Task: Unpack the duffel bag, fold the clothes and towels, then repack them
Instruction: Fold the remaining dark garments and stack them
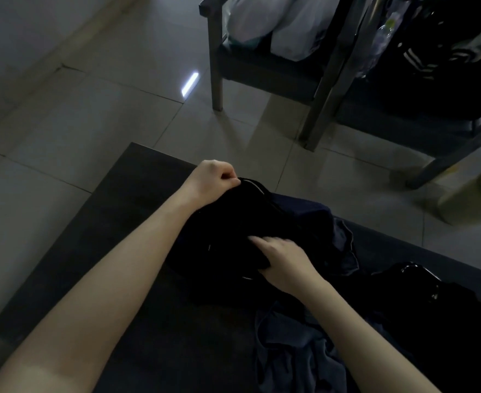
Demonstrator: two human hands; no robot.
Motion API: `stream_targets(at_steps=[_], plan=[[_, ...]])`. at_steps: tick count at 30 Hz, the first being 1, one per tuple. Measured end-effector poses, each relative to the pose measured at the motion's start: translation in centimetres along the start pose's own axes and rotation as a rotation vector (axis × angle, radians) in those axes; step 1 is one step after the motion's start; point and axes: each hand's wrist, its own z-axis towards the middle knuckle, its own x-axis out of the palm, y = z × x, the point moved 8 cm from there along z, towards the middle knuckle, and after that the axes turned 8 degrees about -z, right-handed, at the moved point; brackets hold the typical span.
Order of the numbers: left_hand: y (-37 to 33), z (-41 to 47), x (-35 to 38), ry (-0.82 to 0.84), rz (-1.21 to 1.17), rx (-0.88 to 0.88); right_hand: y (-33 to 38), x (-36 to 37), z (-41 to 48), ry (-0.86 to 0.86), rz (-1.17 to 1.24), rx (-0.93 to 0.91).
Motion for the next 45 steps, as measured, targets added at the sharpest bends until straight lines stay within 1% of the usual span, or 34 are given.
stream_targets(at_steps=[3, 4, 7, 9, 12, 14, 16, 19, 21, 22, 26, 30, 31, 32, 35, 37, 42, 45], plan=[[1.0, -2.0, 0.3, 0.052, 0.021, 0.042, -1.4, -2.0, 1.4, -0.137, -0.057, 0.141], [1.4, -2.8, 0.3, 0.032, 0.025, 0.057, -1.7, -2.5, 1.6, -0.171, -0.077, 0.177], [2.7, -6.0, -0.2, -0.136, 0.064, 0.100, -1.9, -3.0, 2.2, -0.243, -0.144, 0.229], [3.0, -8.8, 1.2, -0.143, 0.151, 0.149, -1.7, -2.7, 2.5, -0.250, -0.168, 0.230], [3.4, -12.5, 5.2, -0.030, 0.320, 0.251, -1.3, -2.4, 3.2, -0.274, -0.221, 0.209], [3.9, -13.6, 7.6, 0.056, 0.434, 0.252, -0.9, -2.5, 3.7, -0.245, -0.234, 0.191], [3.8, -13.5, 9.1, 0.097, 0.487, 0.203, -0.6, -2.1, 4.2, -0.187, -0.249, 0.178], [4.7, -12.9, 11.5, 0.273, 0.610, 0.030, -0.7, -2.2, 4.8, -0.155, -0.264, 0.177], [4.9, -12.9, 12.3, 0.306, 0.735, -0.010, -0.8, -2.4, 5.0, -0.145, -0.267, 0.179], [4.7, -13.1, 12.2, 0.289, 0.758, -0.007, -0.9, -2.5, 5.1, -0.144, -0.273, 0.178], [3.1, -14.2, 10.6, 0.092, 0.626, 0.152, -0.2, -2.6, 5.9, -0.143, -0.309, 0.126], [2.8, -15.2, 8.3, -0.053, 0.529, 0.176, 1.9, -2.4, 6.9, -0.178, -0.258, -0.008], [2.9, -15.3, 7.7, -0.091, 0.507, 0.169, 2.3, -2.2, 7.1, -0.163, -0.270, -0.025], [3.0, -15.4, 6.9, -0.126, 0.491, 0.160, 2.5, -1.8, 7.4, -0.123, -0.302, -0.040], [3.6, -15.6, 4.7, -0.205, 0.430, 0.139, 2.1, 0.3, 7.6, 0.075, -0.388, -0.086], [3.8, -15.8, 3.8, -0.224, 0.381, 0.141, 1.6, 1.1, 6.9, 0.111, -0.369, -0.077], [3.6, -16.3, 4.1, -0.200, 0.329, 0.145, 3.3, 0.9, 6.4, -0.049, -0.259, -0.035], [4.2, -16.3, 3.9, -0.211, 0.315, 0.096, 4.4, 1.2, 6.6, 0.006, -0.236, -0.047]])
